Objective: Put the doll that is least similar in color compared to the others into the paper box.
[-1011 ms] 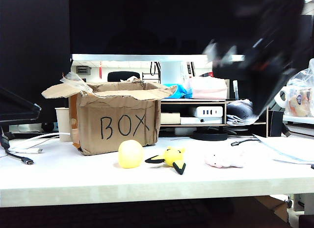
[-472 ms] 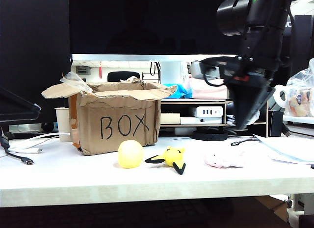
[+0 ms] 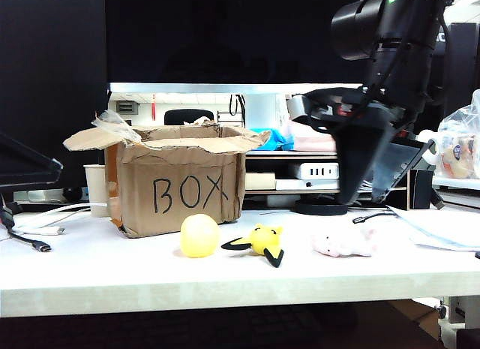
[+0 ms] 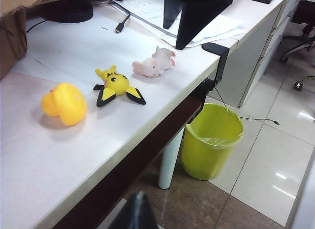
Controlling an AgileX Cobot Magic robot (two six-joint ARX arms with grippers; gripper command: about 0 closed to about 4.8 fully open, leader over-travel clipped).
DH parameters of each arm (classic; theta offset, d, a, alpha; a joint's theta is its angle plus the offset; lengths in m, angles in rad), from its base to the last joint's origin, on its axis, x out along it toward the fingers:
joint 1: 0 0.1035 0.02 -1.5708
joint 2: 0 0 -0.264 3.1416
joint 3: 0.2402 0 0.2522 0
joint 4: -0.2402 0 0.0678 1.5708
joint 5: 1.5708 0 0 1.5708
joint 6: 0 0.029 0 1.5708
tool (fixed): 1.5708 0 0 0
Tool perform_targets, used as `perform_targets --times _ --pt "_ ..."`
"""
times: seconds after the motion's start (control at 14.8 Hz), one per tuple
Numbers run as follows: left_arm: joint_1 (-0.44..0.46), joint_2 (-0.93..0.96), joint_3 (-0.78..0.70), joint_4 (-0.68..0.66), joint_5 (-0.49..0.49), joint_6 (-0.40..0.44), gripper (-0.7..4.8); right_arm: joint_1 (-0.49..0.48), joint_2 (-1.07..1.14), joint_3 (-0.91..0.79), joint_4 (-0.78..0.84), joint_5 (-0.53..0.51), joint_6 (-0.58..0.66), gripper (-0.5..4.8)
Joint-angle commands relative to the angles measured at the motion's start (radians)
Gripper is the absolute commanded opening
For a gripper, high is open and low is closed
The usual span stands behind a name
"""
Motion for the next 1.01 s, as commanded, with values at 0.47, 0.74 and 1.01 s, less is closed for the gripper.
perform_targets --times 0.47,0.74,1.01 --pt "0.001 -0.001 0.002 0.010 0.002 0.001 -0.05 0.013 0.082 0.002 0.047 -0.006 -0.005 4.79" --pt "0.001 -0.001 0.002 0.010 0.002 0.001 -0.05 0.014 0.120 0.001 0.073 -0.001 -0.001 4.79" --pt "0.001 -0.001 0.002 0.010 0.003 0.001 -0.05 0.014 0.143 0.001 0.082 0.000 -0.002 4.39"
